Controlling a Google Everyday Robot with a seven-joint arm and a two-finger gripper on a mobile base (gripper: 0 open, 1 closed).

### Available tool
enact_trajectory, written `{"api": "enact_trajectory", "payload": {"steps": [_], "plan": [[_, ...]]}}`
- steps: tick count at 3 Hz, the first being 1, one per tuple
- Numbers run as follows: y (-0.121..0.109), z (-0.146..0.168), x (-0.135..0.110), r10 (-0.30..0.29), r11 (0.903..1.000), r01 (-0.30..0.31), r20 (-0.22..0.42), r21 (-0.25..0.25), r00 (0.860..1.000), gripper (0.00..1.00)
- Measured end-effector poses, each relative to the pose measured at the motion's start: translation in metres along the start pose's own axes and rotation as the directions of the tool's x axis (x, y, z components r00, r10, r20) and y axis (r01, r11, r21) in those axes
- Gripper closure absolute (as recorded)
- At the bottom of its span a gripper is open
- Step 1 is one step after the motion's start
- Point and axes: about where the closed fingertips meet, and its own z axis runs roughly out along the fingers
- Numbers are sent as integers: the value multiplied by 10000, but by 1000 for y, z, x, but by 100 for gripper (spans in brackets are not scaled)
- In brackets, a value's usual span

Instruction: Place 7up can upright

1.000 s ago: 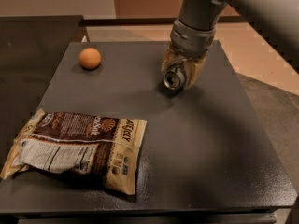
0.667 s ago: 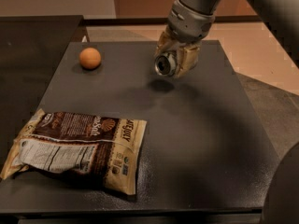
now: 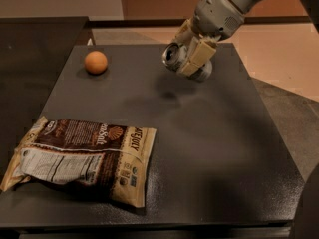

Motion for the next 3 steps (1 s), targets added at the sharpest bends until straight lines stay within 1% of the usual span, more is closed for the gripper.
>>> {"api": "enact_trajectory", "payload": {"steps": [1, 2, 3], "plan": [[13, -6, -3, 1270, 9918, -1279, 1598, -46, 9789, 100], [22, -9, -1, 2265, 9734, -2254, 3246, -417, 9183, 100], [28, -11, 1, 2787, 9588, -2724, 4548, -808, 8459, 100]]}}
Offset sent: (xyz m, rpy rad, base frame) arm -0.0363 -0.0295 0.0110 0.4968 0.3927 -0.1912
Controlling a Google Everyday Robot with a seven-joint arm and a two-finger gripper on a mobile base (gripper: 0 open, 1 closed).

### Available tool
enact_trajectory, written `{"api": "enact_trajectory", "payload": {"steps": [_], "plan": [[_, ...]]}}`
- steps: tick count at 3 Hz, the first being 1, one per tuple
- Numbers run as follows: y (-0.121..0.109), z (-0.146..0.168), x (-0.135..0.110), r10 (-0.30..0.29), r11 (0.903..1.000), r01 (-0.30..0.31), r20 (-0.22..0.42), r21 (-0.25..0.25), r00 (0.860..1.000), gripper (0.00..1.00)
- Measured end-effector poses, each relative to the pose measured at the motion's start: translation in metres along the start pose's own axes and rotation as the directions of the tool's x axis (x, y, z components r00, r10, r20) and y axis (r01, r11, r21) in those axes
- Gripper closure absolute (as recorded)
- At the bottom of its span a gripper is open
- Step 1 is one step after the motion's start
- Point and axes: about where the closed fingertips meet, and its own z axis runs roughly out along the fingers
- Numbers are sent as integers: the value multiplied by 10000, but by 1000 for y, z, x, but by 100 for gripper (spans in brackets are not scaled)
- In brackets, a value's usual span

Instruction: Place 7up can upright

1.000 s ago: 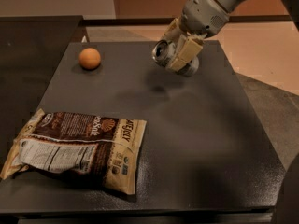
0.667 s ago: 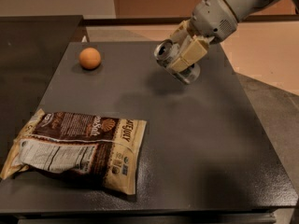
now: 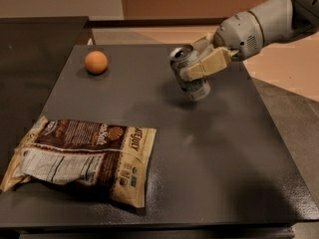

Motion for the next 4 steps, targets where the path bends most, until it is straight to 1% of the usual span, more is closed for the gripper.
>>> {"api": "enact_trajectory", "payload": {"steps": [1, 2, 4], "plan": [[1, 1, -1, 160, 9998, -149, 1235, -97, 9922, 100], [0, 4, 3, 125, 9998, -87, 2010, -195, 9795, 100], [-2, 6, 13, -270, 9992, 338, 2848, -191, 9582, 100]]}}
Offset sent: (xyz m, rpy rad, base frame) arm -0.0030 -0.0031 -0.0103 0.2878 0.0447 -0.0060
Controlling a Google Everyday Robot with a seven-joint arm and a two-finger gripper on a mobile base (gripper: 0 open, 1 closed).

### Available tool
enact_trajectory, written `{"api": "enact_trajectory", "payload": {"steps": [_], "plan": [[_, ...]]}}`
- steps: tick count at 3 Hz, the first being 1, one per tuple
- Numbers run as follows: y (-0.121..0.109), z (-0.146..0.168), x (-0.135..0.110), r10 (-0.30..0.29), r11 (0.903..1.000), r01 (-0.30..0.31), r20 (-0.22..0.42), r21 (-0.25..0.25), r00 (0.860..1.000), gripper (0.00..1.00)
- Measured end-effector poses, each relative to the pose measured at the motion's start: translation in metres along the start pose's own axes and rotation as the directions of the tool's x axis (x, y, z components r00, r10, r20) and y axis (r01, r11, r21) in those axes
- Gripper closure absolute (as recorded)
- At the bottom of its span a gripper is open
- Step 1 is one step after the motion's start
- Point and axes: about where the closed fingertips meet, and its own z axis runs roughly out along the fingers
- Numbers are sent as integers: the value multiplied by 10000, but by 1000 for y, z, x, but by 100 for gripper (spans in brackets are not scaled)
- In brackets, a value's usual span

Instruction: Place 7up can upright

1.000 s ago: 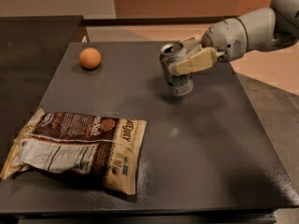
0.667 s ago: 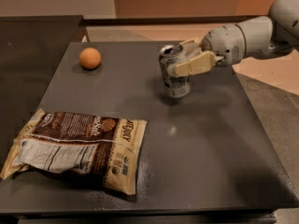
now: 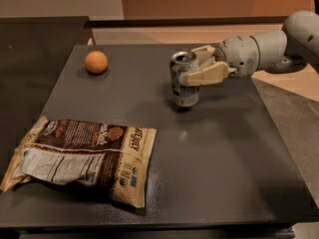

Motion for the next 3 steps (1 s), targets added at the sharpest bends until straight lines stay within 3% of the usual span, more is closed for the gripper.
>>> {"api": "enact_trajectory", "payload": {"steps": [3], "plan": [[-2, -5, 20, -9, 9998, 23, 629, -212, 9980, 100]]}}
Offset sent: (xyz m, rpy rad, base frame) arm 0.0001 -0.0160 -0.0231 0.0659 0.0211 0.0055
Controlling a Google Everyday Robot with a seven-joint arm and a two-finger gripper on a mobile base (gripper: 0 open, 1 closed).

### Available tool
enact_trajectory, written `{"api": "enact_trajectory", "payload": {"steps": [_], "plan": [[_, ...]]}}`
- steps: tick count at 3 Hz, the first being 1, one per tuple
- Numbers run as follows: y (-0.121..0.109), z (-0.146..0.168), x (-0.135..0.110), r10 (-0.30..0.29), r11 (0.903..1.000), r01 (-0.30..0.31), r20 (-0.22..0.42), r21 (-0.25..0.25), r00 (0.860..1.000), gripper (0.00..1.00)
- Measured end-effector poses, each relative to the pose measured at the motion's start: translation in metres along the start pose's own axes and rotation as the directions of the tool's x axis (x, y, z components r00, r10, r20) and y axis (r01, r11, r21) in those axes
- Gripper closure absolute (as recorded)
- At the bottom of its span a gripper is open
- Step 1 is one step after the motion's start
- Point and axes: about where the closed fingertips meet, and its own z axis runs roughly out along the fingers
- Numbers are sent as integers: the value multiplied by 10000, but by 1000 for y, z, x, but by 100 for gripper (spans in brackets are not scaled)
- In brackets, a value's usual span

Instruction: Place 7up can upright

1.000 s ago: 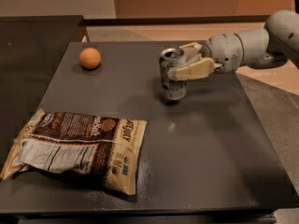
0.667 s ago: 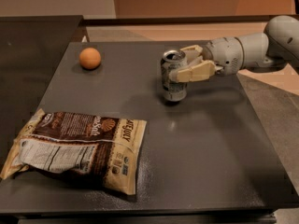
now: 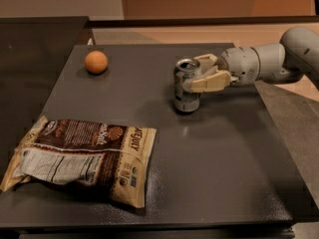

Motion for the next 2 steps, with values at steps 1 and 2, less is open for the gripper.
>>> {"api": "enact_trajectory", "payload": {"steps": [1, 2], "plan": [[0, -2, 5, -62, 10000, 62, -7, -50, 10000, 82], [-1, -3, 8, -157, 9999, 158, -79, 58, 9998, 59]]}}
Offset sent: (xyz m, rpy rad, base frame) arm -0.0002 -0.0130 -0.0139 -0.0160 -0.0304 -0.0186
